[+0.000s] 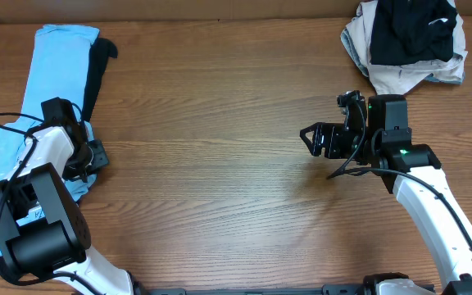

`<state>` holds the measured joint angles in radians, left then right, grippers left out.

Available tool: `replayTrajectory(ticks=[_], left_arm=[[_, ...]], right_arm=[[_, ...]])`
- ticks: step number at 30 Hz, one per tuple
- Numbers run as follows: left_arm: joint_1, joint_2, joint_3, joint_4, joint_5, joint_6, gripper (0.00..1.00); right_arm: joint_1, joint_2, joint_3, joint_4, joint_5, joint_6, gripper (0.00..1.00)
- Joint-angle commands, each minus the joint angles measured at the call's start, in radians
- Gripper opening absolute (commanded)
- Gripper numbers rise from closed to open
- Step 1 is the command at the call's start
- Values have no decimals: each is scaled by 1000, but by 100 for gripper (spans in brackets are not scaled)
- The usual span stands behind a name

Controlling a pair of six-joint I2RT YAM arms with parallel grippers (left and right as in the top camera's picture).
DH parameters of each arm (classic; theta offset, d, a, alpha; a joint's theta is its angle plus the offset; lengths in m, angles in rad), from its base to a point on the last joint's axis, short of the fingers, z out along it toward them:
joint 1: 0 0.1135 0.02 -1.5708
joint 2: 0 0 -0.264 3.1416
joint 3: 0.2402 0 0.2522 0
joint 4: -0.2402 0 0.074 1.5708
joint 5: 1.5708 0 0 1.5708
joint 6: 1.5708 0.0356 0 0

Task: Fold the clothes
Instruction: 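Reach the left gripper to the light-blue T-shirt and grasp its top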

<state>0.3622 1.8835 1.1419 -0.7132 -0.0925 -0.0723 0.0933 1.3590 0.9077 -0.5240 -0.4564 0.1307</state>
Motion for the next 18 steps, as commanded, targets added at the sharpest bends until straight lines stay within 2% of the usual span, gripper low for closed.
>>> replayTrajectory(ticks=[1,3,6,12,18], left_arm=[[-3,26,16,-16,18,-21,4],[-10,24,70,-78,70,-21,4],[-24,20,190,-191,94,-14,4],[-69,18,576,-490,190,96,4],[-162,18,990,-713,304,141,4]], right_arm=[[4,-5,16,7,-9,-1,82],[4,-5,16,14,-9,-1,77],[4,-5,16,17,-16,0,76],[4,-5,17,22,-42,35,67],[4,-9,18,29,-95,60,65]])
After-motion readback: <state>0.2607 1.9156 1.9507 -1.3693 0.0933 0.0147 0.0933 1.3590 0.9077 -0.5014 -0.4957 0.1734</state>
